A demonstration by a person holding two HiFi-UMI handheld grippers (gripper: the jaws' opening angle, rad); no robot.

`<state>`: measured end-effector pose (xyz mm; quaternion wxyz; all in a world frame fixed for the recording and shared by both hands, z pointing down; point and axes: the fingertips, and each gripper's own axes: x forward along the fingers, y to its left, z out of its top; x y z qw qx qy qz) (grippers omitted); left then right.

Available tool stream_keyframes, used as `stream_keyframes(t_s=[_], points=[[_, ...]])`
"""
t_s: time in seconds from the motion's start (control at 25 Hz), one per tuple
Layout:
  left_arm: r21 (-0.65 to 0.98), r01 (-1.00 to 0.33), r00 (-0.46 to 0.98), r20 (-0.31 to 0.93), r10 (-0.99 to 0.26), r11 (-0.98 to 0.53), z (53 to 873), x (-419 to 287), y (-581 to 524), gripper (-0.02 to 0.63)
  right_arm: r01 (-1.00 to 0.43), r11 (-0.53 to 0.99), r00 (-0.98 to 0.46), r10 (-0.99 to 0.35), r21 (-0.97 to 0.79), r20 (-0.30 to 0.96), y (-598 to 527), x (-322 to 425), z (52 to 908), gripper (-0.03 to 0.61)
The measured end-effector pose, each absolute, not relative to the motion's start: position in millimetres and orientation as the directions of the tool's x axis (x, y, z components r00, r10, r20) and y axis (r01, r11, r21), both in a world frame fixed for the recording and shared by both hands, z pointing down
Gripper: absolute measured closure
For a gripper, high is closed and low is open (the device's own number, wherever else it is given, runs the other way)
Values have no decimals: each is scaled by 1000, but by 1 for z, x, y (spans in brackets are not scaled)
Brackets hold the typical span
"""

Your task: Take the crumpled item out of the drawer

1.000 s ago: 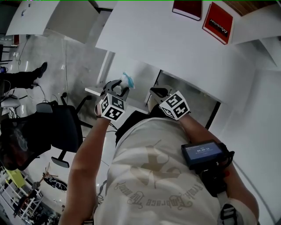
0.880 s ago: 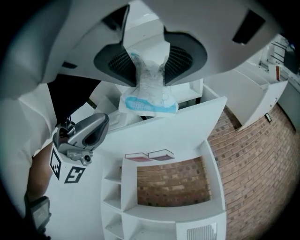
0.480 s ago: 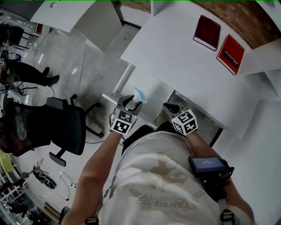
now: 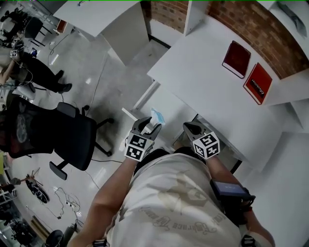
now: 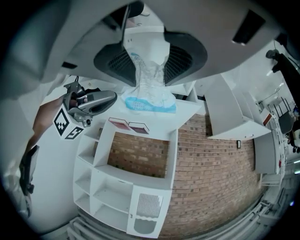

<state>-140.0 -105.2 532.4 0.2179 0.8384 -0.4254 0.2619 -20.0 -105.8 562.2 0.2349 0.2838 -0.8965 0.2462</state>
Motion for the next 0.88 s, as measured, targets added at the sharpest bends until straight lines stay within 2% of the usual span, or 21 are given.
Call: stream_keyframes(t_s=[0.4, 0.88], points=[[194, -843, 518, 543, -661, -501, 510, -144, -75, 403, -564, 772, -777, -377, -293, 504, -93, -39, 527, 551], [199, -853, 518, 447, -730, -483, 467, -166, -56, 405, -571, 786, -786, -442, -235, 433, -77, -55, 481, 554]])
